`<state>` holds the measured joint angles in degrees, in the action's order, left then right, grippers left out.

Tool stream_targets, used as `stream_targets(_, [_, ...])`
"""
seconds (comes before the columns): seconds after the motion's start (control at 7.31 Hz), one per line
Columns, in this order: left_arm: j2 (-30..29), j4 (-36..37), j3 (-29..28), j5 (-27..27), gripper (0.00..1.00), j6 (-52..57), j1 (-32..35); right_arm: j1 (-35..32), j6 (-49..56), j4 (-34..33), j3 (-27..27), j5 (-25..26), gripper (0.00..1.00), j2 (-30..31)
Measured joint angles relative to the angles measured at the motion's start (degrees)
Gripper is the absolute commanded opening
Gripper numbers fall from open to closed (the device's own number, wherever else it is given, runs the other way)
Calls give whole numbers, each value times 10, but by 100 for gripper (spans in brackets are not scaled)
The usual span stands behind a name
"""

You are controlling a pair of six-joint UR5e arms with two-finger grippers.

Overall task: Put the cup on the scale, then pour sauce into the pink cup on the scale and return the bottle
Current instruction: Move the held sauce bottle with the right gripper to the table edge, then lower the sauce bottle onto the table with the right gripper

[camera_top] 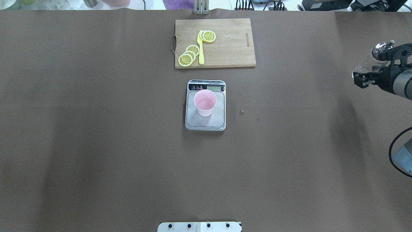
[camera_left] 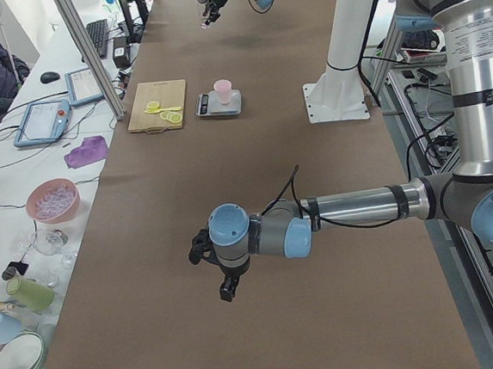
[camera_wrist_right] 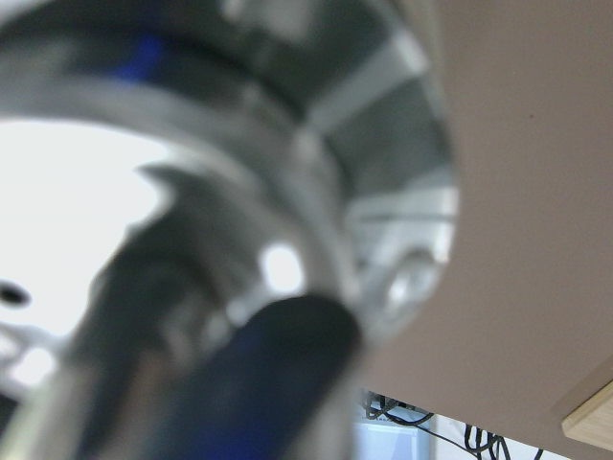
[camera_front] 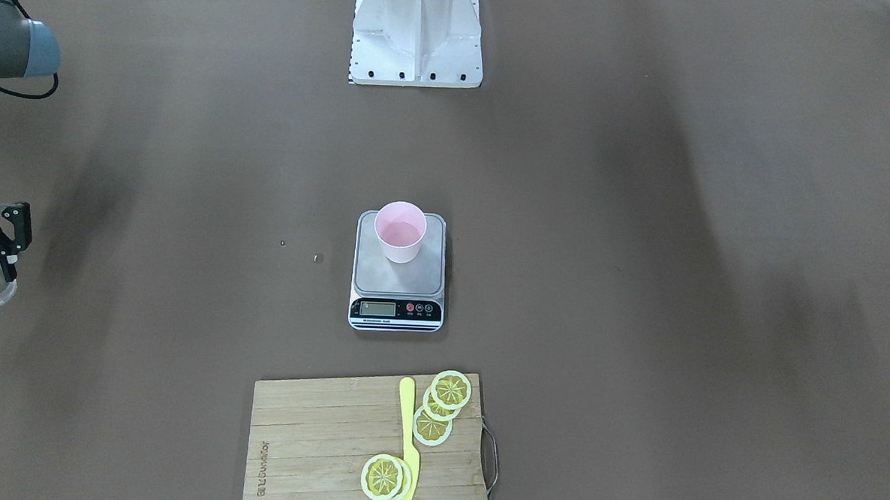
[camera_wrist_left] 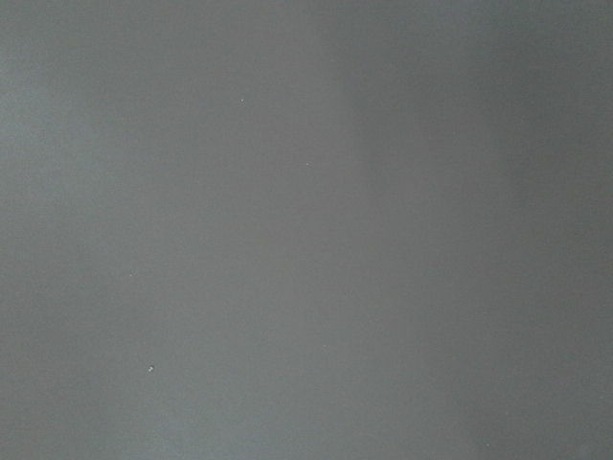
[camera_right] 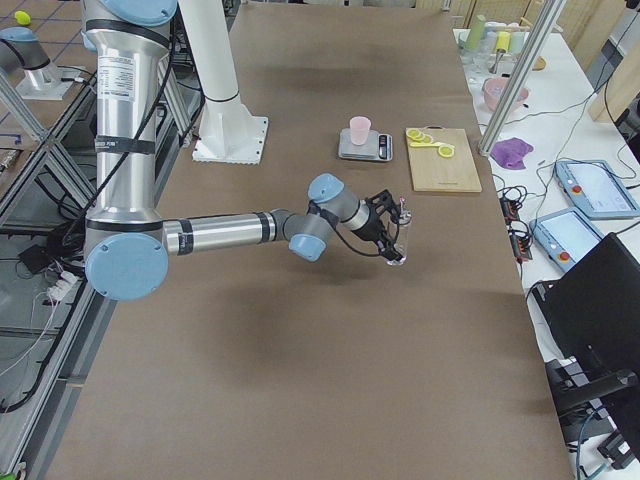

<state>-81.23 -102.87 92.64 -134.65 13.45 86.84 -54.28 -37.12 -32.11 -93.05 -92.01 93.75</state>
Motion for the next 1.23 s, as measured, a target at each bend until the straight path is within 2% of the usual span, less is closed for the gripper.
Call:
stream_targets(0.27, [0,-1,0,0,98,1,0,-15,-58,58,53,-50,0,1])
stream_targets(0.55, [1,-6,0,0,98,1,0,-17,-118,64,64,-79,0,-1])
stream_targets(1.23, [5,-12,0,0,98,0,0,-15,-145,67,97,-85,0,-8])
